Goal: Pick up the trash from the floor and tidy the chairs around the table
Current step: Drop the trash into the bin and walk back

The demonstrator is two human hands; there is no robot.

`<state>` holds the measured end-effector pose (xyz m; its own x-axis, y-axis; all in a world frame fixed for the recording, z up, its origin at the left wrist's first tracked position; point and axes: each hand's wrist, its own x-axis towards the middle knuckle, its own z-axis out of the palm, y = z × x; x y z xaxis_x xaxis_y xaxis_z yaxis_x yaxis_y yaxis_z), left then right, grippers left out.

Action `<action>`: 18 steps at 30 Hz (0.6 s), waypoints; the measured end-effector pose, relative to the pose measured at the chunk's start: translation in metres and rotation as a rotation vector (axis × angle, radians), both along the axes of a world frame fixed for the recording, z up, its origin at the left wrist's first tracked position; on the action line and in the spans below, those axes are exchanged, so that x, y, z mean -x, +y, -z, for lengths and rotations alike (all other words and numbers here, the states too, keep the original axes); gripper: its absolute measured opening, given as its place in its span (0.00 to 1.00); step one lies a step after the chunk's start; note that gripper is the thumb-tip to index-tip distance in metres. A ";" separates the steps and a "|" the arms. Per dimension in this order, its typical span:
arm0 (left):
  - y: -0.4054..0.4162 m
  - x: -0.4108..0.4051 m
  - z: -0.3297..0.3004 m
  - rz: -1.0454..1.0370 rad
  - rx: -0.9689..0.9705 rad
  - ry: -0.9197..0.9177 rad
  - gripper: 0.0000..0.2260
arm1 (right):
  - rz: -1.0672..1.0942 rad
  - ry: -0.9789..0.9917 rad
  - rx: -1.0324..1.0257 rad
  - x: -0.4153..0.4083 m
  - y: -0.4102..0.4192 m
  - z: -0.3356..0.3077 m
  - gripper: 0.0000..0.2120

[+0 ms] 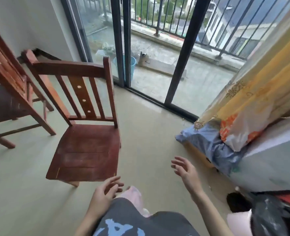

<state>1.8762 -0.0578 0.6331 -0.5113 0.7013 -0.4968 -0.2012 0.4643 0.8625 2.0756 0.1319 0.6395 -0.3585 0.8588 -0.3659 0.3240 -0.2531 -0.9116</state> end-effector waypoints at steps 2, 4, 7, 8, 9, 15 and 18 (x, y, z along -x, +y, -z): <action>0.043 0.010 0.002 -0.036 -0.013 -0.015 0.11 | -0.028 0.030 -0.012 0.025 0.055 -0.009 0.12; 0.091 0.023 0.008 -0.044 -0.017 -0.014 0.12 | -0.049 0.043 -0.021 0.049 0.102 -0.007 0.12; 0.172 0.051 0.015 -0.025 -0.033 -0.016 0.12 | -0.058 0.030 0.000 0.080 0.165 0.012 0.11; 0.201 0.063 0.015 -0.017 -0.038 -0.006 0.11 | -0.054 0.019 0.015 0.089 0.183 0.019 0.11; 0.231 0.075 0.014 -0.007 -0.046 0.009 0.12 | -0.047 0.008 0.037 0.097 0.201 0.024 0.11; 0.394 0.152 -0.023 -0.007 -0.151 0.081 0.14 | -0.081 -0.025 0.176 0.147 0.317 0.038 0.12; 0.452 0.194 -0.040 -0.055 -0.201 0.133 0.11 | -0.163 -0.053 0.172 0.190 0.384 0.041 0.12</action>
